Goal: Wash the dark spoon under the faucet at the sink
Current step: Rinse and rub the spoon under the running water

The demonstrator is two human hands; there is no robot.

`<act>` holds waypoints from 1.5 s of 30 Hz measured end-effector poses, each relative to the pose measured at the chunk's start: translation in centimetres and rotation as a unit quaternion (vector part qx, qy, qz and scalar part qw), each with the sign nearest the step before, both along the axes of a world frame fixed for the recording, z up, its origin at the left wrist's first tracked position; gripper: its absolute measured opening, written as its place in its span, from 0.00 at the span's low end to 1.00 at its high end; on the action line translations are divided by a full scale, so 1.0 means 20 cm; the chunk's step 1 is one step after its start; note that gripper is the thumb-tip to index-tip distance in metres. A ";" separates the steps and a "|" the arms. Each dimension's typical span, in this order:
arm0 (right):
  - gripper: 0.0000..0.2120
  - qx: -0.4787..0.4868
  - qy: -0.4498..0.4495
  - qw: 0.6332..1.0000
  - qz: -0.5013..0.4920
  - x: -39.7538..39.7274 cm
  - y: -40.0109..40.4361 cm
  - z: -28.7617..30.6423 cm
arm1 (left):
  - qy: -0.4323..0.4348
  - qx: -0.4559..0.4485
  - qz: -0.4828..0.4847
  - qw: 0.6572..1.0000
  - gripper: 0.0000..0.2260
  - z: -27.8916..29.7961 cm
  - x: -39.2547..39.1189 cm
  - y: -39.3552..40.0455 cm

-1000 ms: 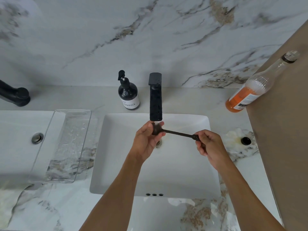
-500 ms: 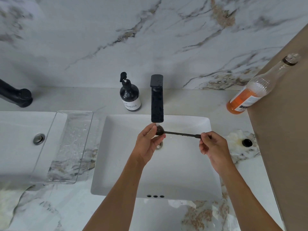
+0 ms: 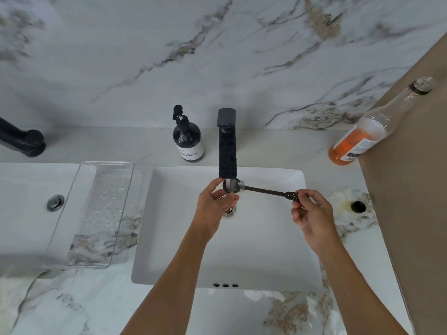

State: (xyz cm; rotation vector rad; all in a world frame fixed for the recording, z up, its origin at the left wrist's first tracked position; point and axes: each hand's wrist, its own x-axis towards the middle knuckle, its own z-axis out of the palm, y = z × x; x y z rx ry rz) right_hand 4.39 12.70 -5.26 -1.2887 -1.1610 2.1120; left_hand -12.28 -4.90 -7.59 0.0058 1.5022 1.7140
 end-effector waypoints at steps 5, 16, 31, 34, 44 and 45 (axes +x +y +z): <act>0.11 -0.027 0.038 0.999 -0.005 -0.07 -0.04 0.00 | 0.030 -0.013 0.011 0.999 0.22 0.01 -0.04 -0.06; 0.08 -0.025 0.036 0.997 0.061 -0.30 -0.19 -0.01 | 0.041 -0.044 0.095 0.994 0.25 0.01 -0.16 -0.29; 0.07 -0.044 0.047 0.990 0.128 -0.56 -0.44 -0.03 | 0.062 -0.049 0.173 0.982 0.24 0.08 -0.31 -0.60; 0.06 -0.026 0.034 0.987 0.152 -0.59 -0.47 -0.03 | 0.066 -0.049 0.181 0.980 0.22 0.09 -0.33 -0.66; 0.06 -0.016 0.004 0.991 0.135 -0.54 -0.39 -0.04 | 0.059 -0.048 0.177 0.981 0.23 0.08 -0.30 -0.56; 0.07 -0.016 0.003 0.991 0.130 -0.52 -0.37 -0.03 | 0.058 -0.048 0.171 0.982 0.23 0.08 -0.29 -0.54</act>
